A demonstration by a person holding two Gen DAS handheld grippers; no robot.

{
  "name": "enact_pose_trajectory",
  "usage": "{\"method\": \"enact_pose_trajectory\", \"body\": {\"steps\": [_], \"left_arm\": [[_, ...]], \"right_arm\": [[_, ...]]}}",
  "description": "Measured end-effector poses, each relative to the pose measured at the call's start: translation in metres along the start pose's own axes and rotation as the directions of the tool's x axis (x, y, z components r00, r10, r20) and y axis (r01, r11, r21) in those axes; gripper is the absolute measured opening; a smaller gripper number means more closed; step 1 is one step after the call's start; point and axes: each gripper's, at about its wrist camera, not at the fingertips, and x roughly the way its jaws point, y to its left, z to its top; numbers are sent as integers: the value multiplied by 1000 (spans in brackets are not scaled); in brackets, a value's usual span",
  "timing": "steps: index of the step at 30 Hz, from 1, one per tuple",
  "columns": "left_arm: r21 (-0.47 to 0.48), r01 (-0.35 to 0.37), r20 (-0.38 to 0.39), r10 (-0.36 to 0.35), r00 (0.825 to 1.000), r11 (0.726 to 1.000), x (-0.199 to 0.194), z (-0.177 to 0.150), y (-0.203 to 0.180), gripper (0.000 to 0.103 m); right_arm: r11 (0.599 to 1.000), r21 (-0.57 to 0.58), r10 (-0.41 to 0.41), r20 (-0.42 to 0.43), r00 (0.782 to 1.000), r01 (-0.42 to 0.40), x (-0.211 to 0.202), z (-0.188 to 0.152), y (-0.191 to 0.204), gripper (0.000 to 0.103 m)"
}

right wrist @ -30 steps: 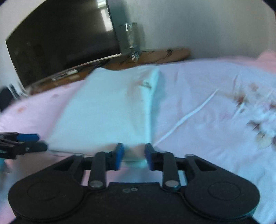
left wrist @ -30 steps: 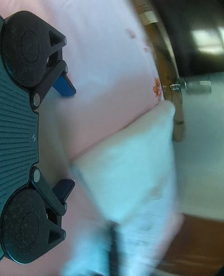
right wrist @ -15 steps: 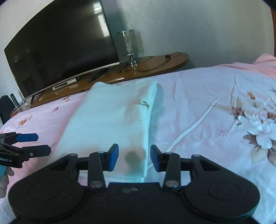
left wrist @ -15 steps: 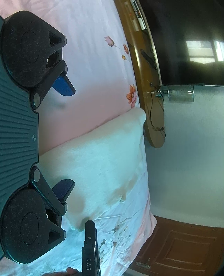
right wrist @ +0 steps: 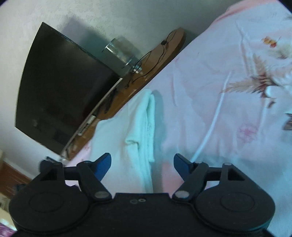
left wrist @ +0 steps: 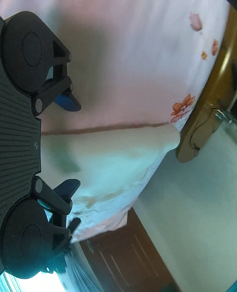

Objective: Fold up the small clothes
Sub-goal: 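Grasp the strip's end with both grippers and lift it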

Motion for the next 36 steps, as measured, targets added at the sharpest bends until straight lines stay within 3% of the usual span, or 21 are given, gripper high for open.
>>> {"method": "enact_pose_trajectory", "body": {"steps": [4,10,13,18,21,23,26,30,31,34,36], "left_arm": [[-34,31,-25,-32,999,999,12,11,4,80],[-7,32,-38,-33,999,999,20,17,0,80],[-18,51,-33,-51,998,999,20,21,5,80],[-14,53,-23,-53,998,999,21,22,6,80],[-22,68,-37,-69,997,997,18,25,11,80],[-36,82,-38,-83,996,996,19,26,14,80],[-31,81,-38,-82,996,996,24,29,10,80],[33,27,-36,-26,999,999,35,30,-8,78],[59,-3,-30,5,1000,998,38,30,-14,67],[168,-116,-5,119,993,979,47,27,-39,61],[265,-192,21,193,981,945,52,22,-57,54]], "right_arm": [[1000,16,14,-73,997,-13,24,9,-6,74],[998,-17,64,-178,982,-68,54,14,6,71],[995,-37,79,-187,979,-87,62,17,13,81],[995,-59,72,-194,978,-85,67,17,21,80],[996,-52,64,-205,977,-76,61,18,17,65],[997,-45,59,-222,973,-70,59,20,10,47],[996,2,88,-225,970,-90,58,25,-1,48],[996,-20,86,-206,975,-93,72,27,9,55],[996,-41,66,-199,978,-75,75,27,13,53],[977,-210,-69,-136,988,39,75,12,40,43],[939,-322,-151,-69,986,121,74,-2,60,40]]}}
